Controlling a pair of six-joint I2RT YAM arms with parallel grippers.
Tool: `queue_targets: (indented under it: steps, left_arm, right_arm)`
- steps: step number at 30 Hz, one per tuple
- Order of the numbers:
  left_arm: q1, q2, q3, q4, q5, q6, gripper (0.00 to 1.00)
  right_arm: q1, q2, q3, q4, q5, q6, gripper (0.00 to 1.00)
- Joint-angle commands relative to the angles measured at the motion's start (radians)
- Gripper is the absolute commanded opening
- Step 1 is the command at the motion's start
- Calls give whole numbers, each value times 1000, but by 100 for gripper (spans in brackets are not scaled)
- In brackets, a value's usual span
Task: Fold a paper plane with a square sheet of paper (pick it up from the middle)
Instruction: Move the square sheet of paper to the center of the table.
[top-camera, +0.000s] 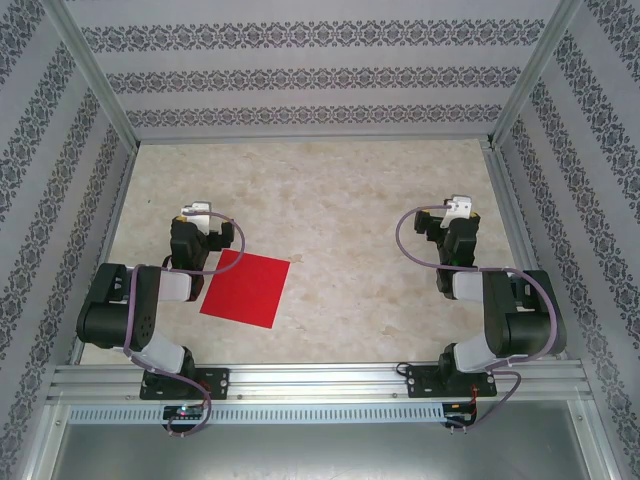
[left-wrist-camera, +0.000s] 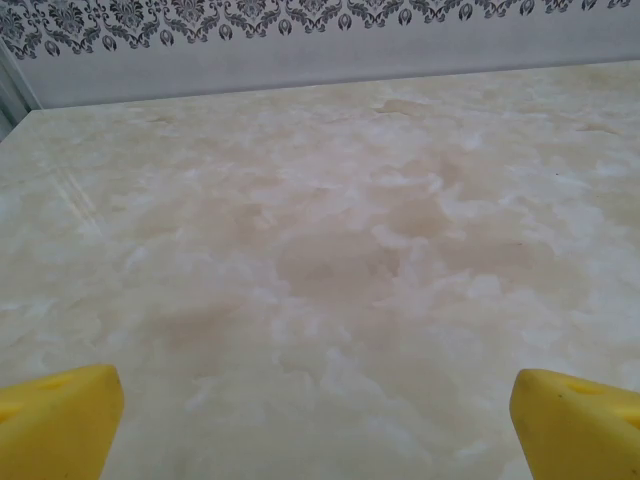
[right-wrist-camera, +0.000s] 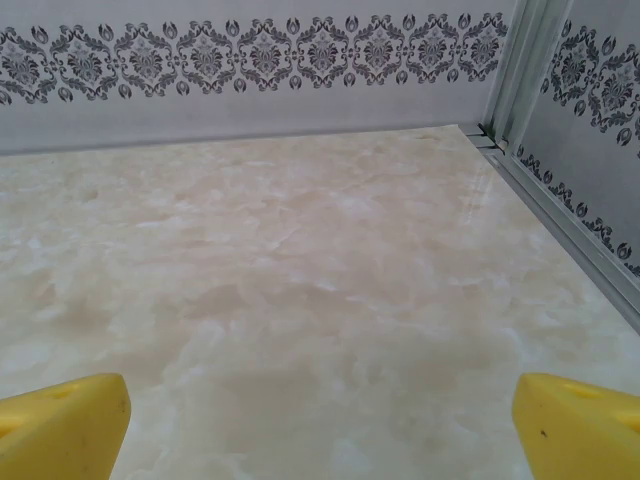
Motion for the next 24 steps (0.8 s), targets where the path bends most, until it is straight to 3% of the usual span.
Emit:
queue_targets:
  steps: [1,24]
  left_arm:
    - [-8,2,15,2,1,11,100]
    - [-7,2,14,3,3,10,100]
  right_arm:
    - [2,7,0,34,-21,-4,98]
    - [-1,3,-9,45,-30,-5,98]
